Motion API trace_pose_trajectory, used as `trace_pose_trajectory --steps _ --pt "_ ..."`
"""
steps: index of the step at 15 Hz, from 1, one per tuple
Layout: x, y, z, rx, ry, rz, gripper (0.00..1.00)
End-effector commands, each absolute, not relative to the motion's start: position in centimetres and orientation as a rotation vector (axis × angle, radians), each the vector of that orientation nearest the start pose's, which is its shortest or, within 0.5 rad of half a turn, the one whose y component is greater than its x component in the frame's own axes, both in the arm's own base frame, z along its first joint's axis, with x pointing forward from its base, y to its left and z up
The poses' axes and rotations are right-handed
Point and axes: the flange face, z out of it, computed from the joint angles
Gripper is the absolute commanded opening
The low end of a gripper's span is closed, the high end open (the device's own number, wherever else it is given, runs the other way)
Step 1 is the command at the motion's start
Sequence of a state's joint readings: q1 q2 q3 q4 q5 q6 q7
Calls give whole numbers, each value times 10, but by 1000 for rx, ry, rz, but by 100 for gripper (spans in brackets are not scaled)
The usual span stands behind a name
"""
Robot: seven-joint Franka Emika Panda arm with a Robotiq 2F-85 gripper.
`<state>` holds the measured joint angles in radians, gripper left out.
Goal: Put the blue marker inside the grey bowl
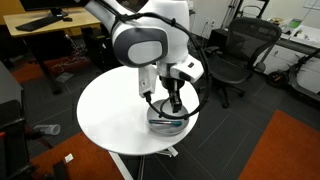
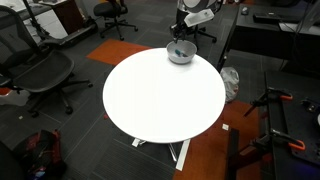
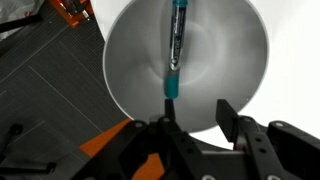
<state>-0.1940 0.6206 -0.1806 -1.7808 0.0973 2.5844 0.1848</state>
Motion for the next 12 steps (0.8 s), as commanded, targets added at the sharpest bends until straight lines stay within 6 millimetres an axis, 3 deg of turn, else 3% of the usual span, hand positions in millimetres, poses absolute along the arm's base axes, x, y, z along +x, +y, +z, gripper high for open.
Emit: trace_pose_trajectory --steps 1,3,4,7,12 --pt "641 -239 242 -3020 949 -336 82" --pt "639 -233 256 -3025 923 -344 97" --pt "636 -229 266 -3028 916 -351 100" --pt "630 -213 299 -3031 876 -422 100" --pt "607 -176 372 -3057 781 -488 100"
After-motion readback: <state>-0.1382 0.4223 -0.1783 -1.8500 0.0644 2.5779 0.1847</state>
